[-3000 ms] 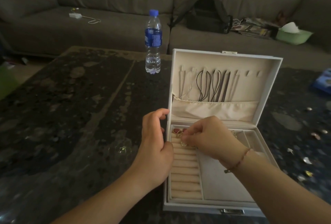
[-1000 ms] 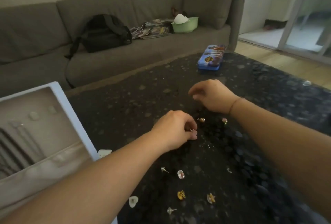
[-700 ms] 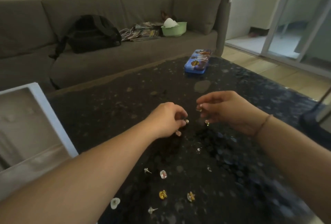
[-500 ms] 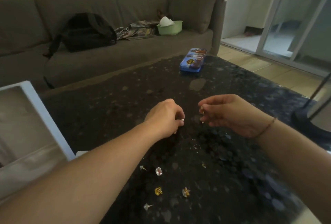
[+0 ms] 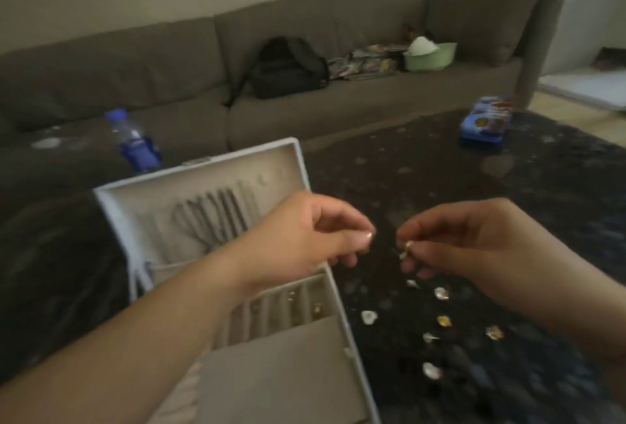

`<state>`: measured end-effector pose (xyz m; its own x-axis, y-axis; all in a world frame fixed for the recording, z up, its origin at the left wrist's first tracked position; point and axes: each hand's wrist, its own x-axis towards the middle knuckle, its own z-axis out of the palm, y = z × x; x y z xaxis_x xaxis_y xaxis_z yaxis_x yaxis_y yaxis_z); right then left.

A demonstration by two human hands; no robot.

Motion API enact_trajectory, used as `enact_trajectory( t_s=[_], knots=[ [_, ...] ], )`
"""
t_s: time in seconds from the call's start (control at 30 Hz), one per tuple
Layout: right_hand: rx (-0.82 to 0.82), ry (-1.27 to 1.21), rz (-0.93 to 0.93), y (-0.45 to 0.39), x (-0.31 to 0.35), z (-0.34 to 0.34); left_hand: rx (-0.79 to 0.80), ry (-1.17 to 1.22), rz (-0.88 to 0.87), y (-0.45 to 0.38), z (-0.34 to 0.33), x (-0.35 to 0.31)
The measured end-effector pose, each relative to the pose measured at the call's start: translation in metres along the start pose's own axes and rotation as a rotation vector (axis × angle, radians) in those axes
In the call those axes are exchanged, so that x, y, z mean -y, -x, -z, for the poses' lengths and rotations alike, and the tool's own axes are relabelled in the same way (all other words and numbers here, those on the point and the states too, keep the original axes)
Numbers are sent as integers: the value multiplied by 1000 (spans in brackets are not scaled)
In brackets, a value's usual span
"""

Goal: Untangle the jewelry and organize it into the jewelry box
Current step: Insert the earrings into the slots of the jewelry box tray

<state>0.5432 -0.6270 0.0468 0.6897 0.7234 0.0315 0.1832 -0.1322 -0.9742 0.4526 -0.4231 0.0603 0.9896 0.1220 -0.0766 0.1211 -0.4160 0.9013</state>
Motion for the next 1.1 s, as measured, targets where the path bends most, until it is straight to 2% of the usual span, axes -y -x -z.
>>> enact_trajectory(
  t_s=[0.1,0.2,0.3,0.47,0.63,0.93,1.1],
  knots=[
    [142,22,-52,-4,12,-46,-50,-124,51,54,46,19],
    [218,245,-20,-11,16,-82,-137,-171,115,92,78,42],
    [223,509,99,-16,21,-112,-221,-300,95,113,85,62],
    [210,657,171,-28,5,-153,-365,-428,50,121,65,87],
    [195,690,217,-47,-8,-173,-330,-530,-7,118,56,99],
    [245,837,343,-59,-9,-180,-306,-560,-51,116,57,115],
    [162,905,368,-55,5,-163,-327,-663,-100,122,59,116]
  ],
)
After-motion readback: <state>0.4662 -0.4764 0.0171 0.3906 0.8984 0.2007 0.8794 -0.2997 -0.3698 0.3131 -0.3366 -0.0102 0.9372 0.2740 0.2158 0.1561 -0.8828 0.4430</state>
